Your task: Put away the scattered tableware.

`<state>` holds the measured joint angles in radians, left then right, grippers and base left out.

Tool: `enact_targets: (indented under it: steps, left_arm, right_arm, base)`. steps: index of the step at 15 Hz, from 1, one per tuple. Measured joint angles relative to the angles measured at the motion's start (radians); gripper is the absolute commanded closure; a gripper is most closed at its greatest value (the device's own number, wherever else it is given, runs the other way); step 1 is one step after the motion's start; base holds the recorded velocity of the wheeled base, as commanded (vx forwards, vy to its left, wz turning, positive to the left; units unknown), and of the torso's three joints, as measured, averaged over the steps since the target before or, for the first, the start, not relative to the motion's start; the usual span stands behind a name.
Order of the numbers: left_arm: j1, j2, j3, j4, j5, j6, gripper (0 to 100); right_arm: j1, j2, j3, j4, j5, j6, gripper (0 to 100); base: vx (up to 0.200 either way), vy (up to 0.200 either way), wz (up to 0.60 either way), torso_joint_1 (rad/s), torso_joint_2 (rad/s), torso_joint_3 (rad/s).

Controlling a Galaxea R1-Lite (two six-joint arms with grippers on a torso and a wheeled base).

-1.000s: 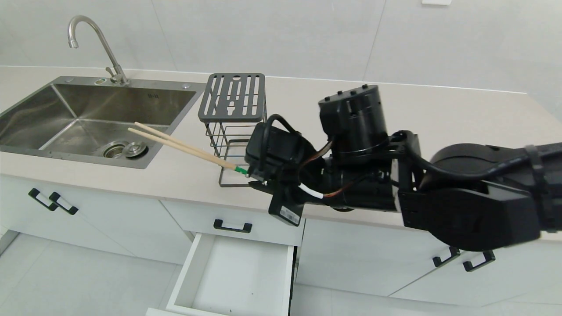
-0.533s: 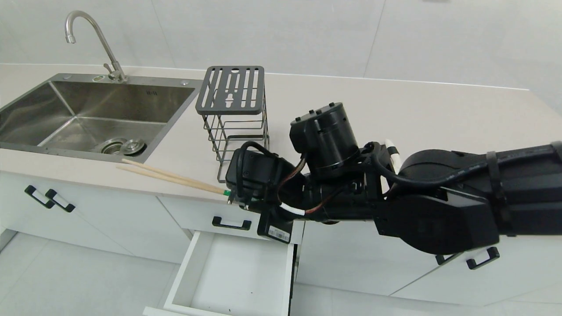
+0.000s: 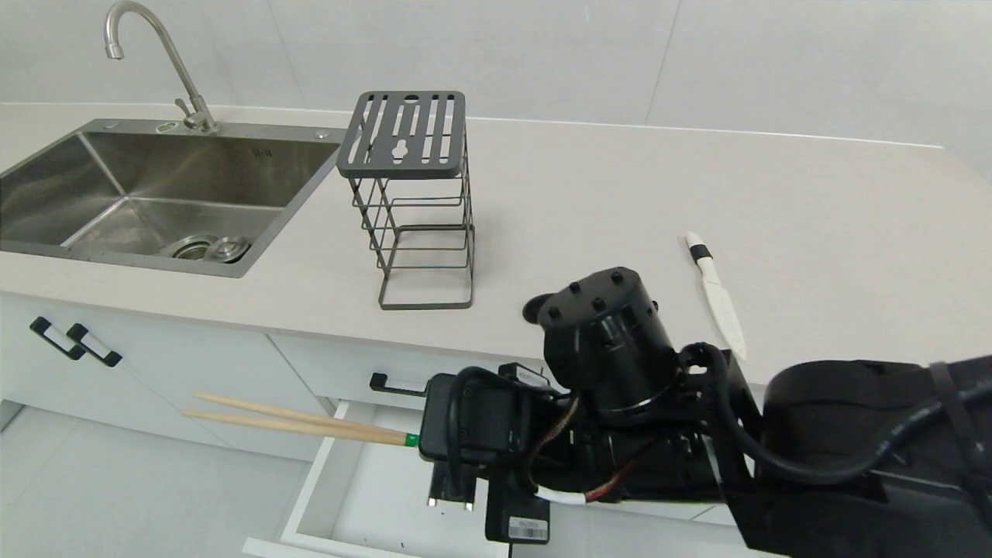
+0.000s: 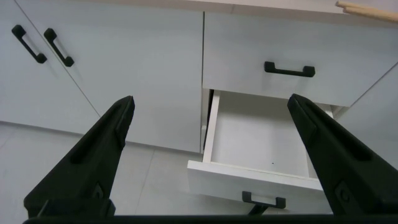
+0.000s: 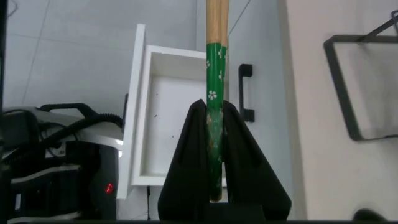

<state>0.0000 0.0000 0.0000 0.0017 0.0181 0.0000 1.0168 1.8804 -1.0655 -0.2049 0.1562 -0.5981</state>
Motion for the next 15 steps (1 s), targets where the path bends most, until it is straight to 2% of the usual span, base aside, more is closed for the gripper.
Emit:
enact_targets:
  steps: [3, 8, 10, 13, 15]
  left_arm:
    - [0.000, 0.000, 0.000, 0.000, 0.000, 0.000, 0]
    - [0.000, 0.000, 0.000, 0.000, 0.000, 0.000, 0]
    - [0.000, 0.000, 0.000, 0.000, 0.000, 0.000, 0]
    - [0.000, 0.000, 0.000, 0.001, 0.000, 0.000, 0]
    - [0.000, 0.000, 0.000, 0.000, 0.000, 0.000, 0]
  right_arm:
    - [0.001, -0.055, 0.110, 0.000, -0.002, 0.021, 100]
    - [-0.006, -0.077, 0.135, 0.000, -0.003, 0.021, 100]
    - [-0.022, -0.076, 0.148, 0.000, -0.021, 0.021, 100]
    - [-0.018, -0.076, 0.139, 0.000, -0.252, 0.019, 100]
    - [-0.010, -0.074, 0.130, 0.000, -0.270, 0.021, 100]
  base:
    - [0.000, 0.000, 0.00, 0.000, 0.00, 0.000]
    - [0.000, 0.000, 0.00, 0.000, 0.00, 0.000]
    - [0.000, 0.000, 0.00, -0.159, 0.32, 0.159]
    - [0.000, 0.000, 0.00, -0.211, 0.43, 0.201]
    - [0.000, 0.000, 0.00, -0.083, 0.17, 0.088]
